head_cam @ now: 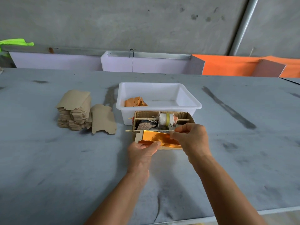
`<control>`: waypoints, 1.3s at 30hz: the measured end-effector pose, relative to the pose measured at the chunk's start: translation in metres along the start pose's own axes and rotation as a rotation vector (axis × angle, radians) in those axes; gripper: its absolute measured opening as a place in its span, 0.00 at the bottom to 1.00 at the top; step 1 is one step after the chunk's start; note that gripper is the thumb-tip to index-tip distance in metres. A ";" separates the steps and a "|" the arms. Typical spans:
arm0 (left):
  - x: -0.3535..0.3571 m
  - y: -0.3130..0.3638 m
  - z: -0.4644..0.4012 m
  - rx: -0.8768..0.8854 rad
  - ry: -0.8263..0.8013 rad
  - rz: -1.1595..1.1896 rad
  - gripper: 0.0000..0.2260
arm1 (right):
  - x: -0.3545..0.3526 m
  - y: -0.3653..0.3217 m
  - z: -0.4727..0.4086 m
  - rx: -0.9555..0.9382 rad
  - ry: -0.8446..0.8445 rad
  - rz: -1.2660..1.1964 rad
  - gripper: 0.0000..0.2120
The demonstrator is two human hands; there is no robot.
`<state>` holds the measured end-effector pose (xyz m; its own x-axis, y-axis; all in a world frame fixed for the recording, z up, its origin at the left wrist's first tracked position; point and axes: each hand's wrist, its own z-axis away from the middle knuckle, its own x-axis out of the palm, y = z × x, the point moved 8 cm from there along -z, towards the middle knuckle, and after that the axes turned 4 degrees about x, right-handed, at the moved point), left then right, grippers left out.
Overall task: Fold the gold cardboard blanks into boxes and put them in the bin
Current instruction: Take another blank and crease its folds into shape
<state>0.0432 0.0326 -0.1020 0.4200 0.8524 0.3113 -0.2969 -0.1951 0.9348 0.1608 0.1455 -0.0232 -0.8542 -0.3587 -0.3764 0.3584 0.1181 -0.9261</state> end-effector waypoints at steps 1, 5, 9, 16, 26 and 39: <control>0.000 0.000 0.000 0.002 -0.002 0.002 0.11 | 0.000 0.000 0.001 0.001 -0.002 -0.005 0.09; -0.002 -0.001 -0.001 0.008 -0.004 -0.003 0.10 | 0.000 0.001 0.004 -0.005 0.004 -0.013 0.11; -0.002 0.000 -0.001 0.023 -0.007 -0.003 0.10 | 0.000 0.002 0.005 -0.009 -0.001 -0.015 0.10; -0.001 0.001 -0.001 0.028 -0.012 -0.010 0.10 | 0.001 0.005 0.006 -0.020 0.001 -0.011 0.09; 0.000 0.005 0.000 0.048 -0.024 -0.024 0.09 | 0.000 0.007 0.007 -0.031 -0.027 -0.023 0.09; -0.002 -0.001 -0.003 0.005 -0.007 -0.025 0.09 | -0.001 0.008 0.011 -0.058 0.002 0.023 0.09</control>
<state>0.0402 0.0320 -0.1042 0.4328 0.8538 0.2894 -0.2819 -0.1767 0.9430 0.1683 0.1369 -0.0295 -0.8467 -0.3535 -0.3976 0.3555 0.1803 -0.9171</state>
